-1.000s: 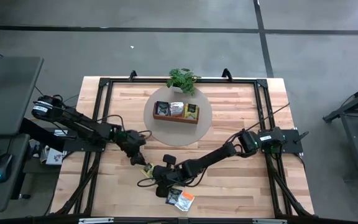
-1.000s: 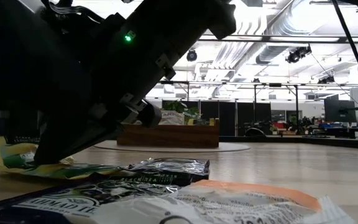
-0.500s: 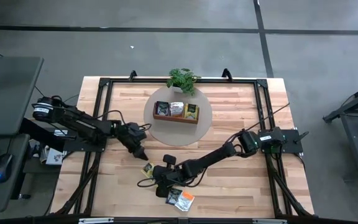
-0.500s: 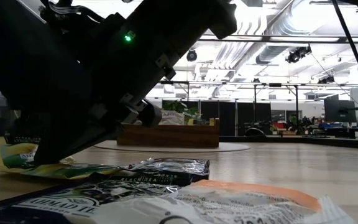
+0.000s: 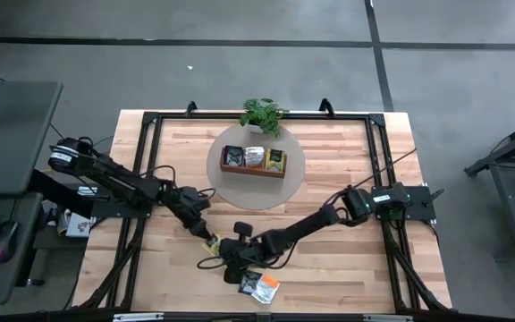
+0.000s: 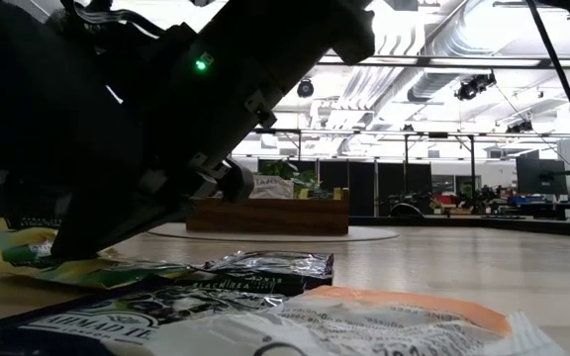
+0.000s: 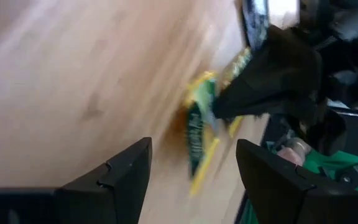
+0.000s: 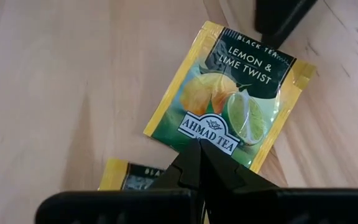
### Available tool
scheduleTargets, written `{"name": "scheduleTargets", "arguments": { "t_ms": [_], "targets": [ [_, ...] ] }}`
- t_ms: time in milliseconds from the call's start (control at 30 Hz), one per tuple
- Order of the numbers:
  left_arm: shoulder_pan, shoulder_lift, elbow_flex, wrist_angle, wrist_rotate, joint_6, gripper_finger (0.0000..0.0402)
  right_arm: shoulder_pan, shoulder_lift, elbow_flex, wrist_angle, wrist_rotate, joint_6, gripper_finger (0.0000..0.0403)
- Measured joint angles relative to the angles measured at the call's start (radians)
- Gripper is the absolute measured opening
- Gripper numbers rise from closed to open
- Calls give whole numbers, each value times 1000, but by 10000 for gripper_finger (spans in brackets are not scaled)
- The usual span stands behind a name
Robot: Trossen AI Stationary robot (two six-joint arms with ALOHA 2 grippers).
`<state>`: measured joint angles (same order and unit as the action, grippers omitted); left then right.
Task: Pick & Place Tea
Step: Put the left yellow tea bag into the right section of the wooden organizer
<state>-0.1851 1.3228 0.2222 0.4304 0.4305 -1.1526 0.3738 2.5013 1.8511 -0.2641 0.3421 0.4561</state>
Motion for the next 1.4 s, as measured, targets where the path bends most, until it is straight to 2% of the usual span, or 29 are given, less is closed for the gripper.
{"name": "scheduleTargets", "arguments": {
  "t_ms": [300,467,733,1000,1267,1400],
  "targets": [
    [-72,0,0,37,-37,-80,232,-22,1,0,13,10,-12,0],
    [-113,-1,0,22,-106,-124,232,-29,1,0,13,20,-12,0],
    [-116,-2,1,15,-173,-135,221,-33,1,0,13,24,-15,0],
    [-117,-2,1,14,-129,-135,145,-33,1,0,13,23,-18,0],
    [-116,-2,2,7,-127,-102,16,-33,1,0,13,23,-20,0],
    [-117,-2,2,7,-131,-78,12,-33,1,0,16,31,-20,0]
  ]
}}
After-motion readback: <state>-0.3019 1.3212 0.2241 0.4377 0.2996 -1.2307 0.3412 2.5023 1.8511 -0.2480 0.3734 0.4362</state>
